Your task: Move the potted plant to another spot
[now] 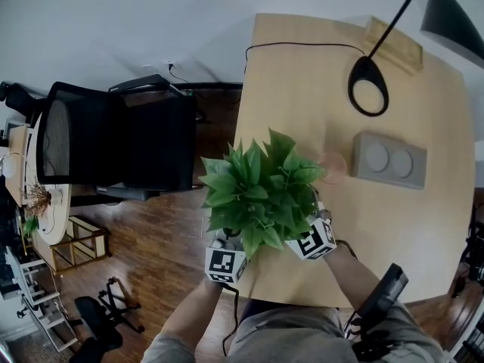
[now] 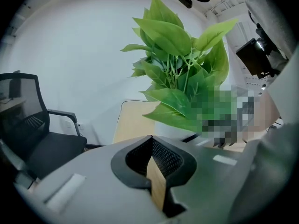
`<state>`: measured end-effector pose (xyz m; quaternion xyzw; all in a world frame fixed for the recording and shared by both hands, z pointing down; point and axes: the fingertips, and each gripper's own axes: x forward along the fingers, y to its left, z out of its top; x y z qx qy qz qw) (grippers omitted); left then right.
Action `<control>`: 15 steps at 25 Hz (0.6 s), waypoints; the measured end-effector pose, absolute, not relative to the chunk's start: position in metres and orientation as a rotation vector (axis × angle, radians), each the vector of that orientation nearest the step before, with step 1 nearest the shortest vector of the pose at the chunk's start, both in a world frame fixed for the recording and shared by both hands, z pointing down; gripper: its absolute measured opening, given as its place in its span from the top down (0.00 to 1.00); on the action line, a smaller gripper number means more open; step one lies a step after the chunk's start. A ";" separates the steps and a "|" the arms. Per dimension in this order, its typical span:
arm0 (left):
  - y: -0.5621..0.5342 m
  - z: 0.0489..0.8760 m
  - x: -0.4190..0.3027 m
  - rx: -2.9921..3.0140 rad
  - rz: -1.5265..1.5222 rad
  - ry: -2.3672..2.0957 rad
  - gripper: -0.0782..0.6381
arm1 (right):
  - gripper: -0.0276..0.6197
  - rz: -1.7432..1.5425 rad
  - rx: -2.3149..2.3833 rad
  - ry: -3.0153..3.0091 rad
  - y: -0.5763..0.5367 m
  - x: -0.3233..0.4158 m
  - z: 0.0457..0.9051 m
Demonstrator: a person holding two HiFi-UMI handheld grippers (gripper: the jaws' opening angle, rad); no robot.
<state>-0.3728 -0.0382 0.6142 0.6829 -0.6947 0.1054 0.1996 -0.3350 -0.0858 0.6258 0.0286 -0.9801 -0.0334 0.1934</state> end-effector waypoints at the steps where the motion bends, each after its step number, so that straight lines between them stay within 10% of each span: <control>1: -0.039 0.614 -0.372 1.916 0.298 -1.940 0.90 | 0.14 -0.091 0.079 -2.754 -0.087 -0.335 0.626; 15: -0.041 0.606 -0.354 1.991 0.336 -1.891 0.90 | 0.16 -0.043 0.079 -2.779 -0.079 -0.333 0.623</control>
